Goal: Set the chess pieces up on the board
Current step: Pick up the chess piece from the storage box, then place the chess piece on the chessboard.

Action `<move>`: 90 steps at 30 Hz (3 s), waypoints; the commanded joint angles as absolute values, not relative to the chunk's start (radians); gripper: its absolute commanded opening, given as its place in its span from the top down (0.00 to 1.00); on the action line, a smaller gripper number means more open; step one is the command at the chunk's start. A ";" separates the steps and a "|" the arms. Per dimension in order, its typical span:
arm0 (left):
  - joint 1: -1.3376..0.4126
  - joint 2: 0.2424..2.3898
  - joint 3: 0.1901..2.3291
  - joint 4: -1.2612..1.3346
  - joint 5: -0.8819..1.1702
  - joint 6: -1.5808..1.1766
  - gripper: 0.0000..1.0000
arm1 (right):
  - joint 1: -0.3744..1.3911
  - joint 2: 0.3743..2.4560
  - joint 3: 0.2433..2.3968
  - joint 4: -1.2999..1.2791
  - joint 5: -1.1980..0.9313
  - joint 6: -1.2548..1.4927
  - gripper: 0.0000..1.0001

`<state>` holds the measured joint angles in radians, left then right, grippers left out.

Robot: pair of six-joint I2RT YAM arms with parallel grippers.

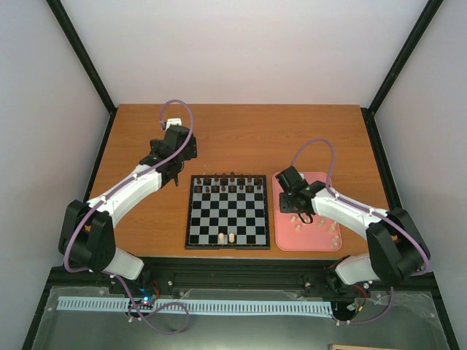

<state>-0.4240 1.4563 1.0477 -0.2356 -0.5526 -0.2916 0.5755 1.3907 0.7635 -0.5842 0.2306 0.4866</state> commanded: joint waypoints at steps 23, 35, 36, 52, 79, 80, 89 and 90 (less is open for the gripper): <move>-0.431 1.484 1.103 -0.227 -0.564 -0.279 0.00 | 0.523 1.453 0.721 -0.525 0.184 0.440 0.76; -0.431 1.482 1.101 -0.231 -0.566 -0.281 0.00 | 0.518 1.438 0.727 -0.528 0.187 0.431 0.93; -0.431 1.481 1.101 -0.231 -0.567 -0.281 0.00 | 0.518 1.427 0.730 -0.535 0.187 0.431 0.94; -0.431 1.434 1.089 -0.237 -0.562 -0.287 0.00 | 0.857 1.520 1.144 -0.699 0.121 0.414 0.96; -0.431 1.183 1.018 -0.274 -0.633 -0.309 0.00 | 1.222 2.119 1.725 -0.845 0.023 0.363 0.96; -0.430 1.183 1.018 -0.274 -0.633 -0.308 0.00 | 1.224 2.127 1.732 -0.850 0.028 0.361 0.96; -0.431 1.192 1.016 -0.265 -0.632 -0.304 0.00 | 1.229 2.160 1.770 -0.855 0.030 0.353 0.96; -0.430 1.194 1.016 -0.264 -0.631 -0.304 0.00 | 1.229 2.162 1.772 -0.856 0.027 0.351 0.96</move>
